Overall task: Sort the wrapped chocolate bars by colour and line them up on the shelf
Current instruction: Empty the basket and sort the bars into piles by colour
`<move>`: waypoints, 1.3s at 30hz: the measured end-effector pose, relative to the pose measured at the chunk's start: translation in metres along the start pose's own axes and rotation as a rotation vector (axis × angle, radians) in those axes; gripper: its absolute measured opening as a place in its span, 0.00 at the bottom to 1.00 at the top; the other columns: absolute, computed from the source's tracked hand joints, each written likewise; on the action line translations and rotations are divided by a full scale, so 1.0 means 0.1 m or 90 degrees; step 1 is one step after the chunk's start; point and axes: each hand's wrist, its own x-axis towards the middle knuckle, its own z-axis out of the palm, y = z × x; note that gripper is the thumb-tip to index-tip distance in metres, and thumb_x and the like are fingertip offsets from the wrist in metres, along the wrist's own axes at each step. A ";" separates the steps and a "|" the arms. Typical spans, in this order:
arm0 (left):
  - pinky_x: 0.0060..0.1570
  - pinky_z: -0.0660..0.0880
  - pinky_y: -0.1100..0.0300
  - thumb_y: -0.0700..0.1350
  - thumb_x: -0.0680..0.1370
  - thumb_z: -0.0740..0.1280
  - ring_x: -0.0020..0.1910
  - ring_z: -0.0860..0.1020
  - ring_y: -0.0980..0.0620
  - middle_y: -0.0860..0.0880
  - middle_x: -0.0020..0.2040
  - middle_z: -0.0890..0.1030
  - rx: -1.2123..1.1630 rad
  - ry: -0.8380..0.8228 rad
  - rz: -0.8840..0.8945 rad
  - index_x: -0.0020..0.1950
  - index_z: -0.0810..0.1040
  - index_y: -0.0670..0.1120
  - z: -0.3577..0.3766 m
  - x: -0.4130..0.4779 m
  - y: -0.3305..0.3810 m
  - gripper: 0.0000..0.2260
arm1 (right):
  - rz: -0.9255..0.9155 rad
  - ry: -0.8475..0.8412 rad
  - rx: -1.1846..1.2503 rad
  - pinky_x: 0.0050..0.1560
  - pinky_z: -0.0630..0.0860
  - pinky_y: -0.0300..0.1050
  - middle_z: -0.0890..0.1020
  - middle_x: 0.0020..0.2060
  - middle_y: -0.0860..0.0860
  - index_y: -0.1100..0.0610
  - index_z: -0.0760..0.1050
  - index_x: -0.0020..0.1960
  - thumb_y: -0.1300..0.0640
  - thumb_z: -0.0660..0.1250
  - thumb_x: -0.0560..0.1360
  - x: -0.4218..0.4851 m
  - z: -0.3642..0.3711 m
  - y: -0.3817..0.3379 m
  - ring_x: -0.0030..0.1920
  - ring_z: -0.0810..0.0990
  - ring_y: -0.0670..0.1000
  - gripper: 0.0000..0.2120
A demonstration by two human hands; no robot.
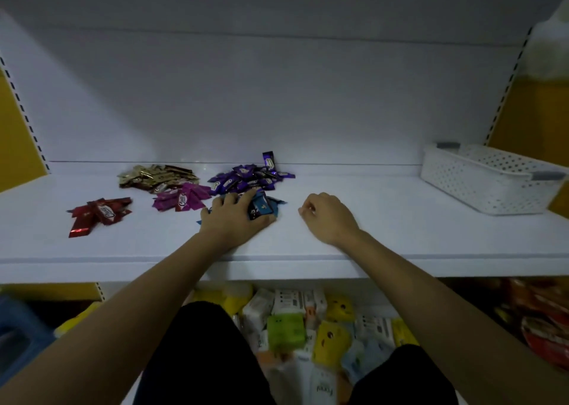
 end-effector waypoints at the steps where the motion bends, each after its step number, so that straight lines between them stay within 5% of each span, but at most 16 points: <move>1: 0.68 0.54 0.35 0.75 0.71 0.54 0.73 0.59 0.39 0.46 0.75 0.62 0.012 0.002 -0.002 0.76 0.53 0.61 0.00 0.01 0.00 0.37 | 0.000 0.001 -0.015 0.50 0.75 0.52 0.78 0.50 0.56 0.59 0.76 0.52 0.50 0.59 0.80 -0.01 0.00 -0.01 0.50 0.76 0.56 0.14; 12: 0.64 0.62 0.37 0.73 0.72 0.57 0.69 0.63 0.36 0.42 0.71 0.67 0.006 0.021 0.032 0.74 0.60 0.57 -0.01 0.02 0.02 0.36 | 0.117 -0.114 -0.126 0.59 0.68 0.51 0.71 0.63 0.60 0.62 0.67 0.65 0.53 0.51 0.82 -0.11 0.01 -0.28 0.61 0.70 0.60 0.17; 17: 0.55 0.74 0.43 0.63 0.77 0.61 0.56 0.75 0.39 0.43 0.59 0.78 -0.156 0.088 0.098 0.64 0.73 0.52 -0.06 -0.02 -0.01 0.21 | 0.137 -0.098 -0.085 0.58 0.70 0.49 0.74 0.62 0.59 0.60 0.70 0.66 0.49 0.53 0.81 -0.27 -0.03 -0.31 0.59 0.74 0.59 0.20; 23: 0.61 0.67 0.43 0.73 0.72 0.56 0.64 0.71 0.41 0.45 0.65 0.73 0.045 0.037 0.124 0.69 0.67 0.55 -0.06 -0.03 0.06 0.32 | 0.150 -0.062 -0.072 0.46 0.71 0.44 0.78 0.56 0.57 0.58 0.73 0.63 0.50 0.54 0.81 -0.31 -0.01 -0.36 0.51 0.77 0.56 0.18; 28: 0.63 0.70 0.45 0.75 0.68 0.59 0.62 0.73 0.43 0.46 0.65 0.72 0.036 -0.003 0.150 0.69 0.67 0.55 -0.13 0.12 0.02 0.37 | 0.154 -0.059 -0.095 0.56 0.72 0.48 0.76 0.59 0.56 0.58 0.69 0.65 0.49 0.55 0.81 -0.30 -0.03 -0.38 0.56 0.75 0.56 0.18; 39: 0.62 0.70 0.50 0.71 0.72 0.59 0.61 0.73 0.47 0.48 0.63 0.73 -0.018 0.052 0.183 0.71 0.66 0.57 -0.04 0.11 -0.02 0.31 | 0.106 -0.024 -0.159 0.59 0.67 0.49 0.74 0.61 0.54 0.55 0.69 0.66 0.48 0.54 0.80 -0.25 0.03 -0.25 0.59 0.71 0.54 0.19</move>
